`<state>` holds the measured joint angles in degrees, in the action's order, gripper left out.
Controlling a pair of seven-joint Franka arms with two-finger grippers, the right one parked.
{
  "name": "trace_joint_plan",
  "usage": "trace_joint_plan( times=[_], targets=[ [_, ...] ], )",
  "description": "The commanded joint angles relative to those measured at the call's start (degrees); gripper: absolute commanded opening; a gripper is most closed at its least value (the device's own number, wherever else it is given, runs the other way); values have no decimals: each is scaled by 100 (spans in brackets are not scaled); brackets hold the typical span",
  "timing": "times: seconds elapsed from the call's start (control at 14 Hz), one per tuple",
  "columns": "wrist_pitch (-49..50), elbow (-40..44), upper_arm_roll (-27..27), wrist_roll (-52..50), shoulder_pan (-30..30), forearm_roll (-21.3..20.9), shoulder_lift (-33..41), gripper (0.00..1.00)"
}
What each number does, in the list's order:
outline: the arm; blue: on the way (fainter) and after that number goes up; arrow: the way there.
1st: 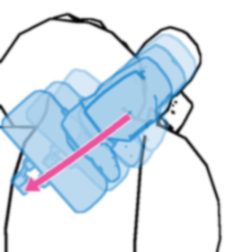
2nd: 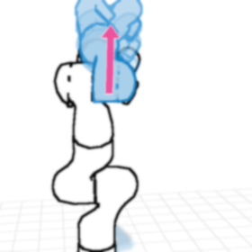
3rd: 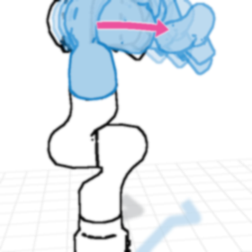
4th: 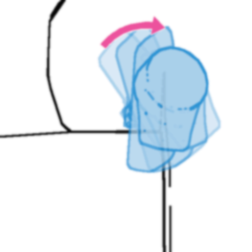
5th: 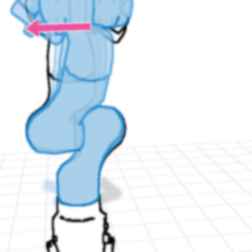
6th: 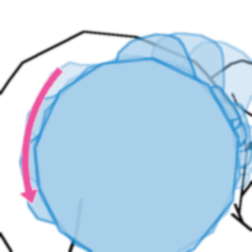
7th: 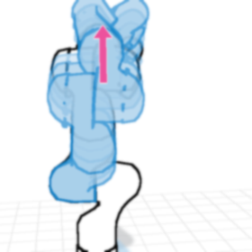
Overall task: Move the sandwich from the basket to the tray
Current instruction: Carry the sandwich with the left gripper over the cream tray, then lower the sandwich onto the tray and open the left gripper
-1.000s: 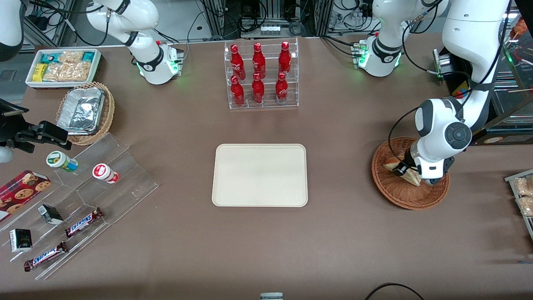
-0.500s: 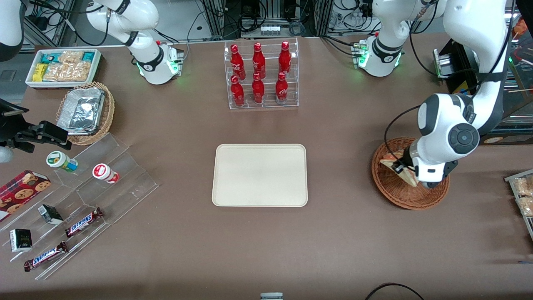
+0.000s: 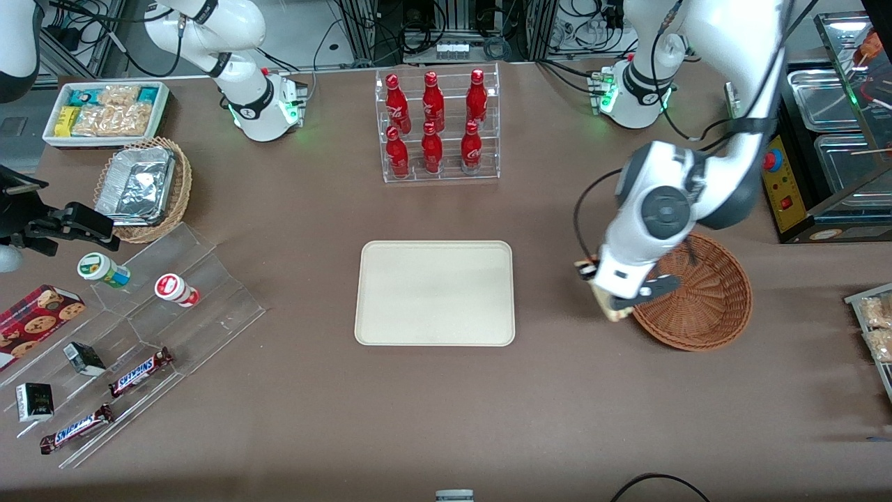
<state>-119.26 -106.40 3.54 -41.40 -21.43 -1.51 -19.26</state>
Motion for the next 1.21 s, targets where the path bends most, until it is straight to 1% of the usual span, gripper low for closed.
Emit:
trace_joint_plan(
  times=[0.0,0.21,0.29,0.43,0.5,0.71,0.86,1.07,1.14],
  targets=[
    [-227,585,-47,45,-536,-51,-630,23],
    [-457,830,-29,316,-966,-87,-920,20],
    [-475,1014,-29,596,-1142,-43,-1122,21],
    [-562,1558,-12,686,-1354,-34,-1622,20],
    [-606,1674,-3,686,-1459,-34,-1781,20],
    [-905,1736,102,800,-1495,-60,-2116,18],
    [-914,1737,103,862,-1495,-25,-2178,19],
    [-1098,1728,103,871,-1487,124,-2214,24],
    [-1099,1728,103,862,-1487,133,-2214,35]
  ],
)
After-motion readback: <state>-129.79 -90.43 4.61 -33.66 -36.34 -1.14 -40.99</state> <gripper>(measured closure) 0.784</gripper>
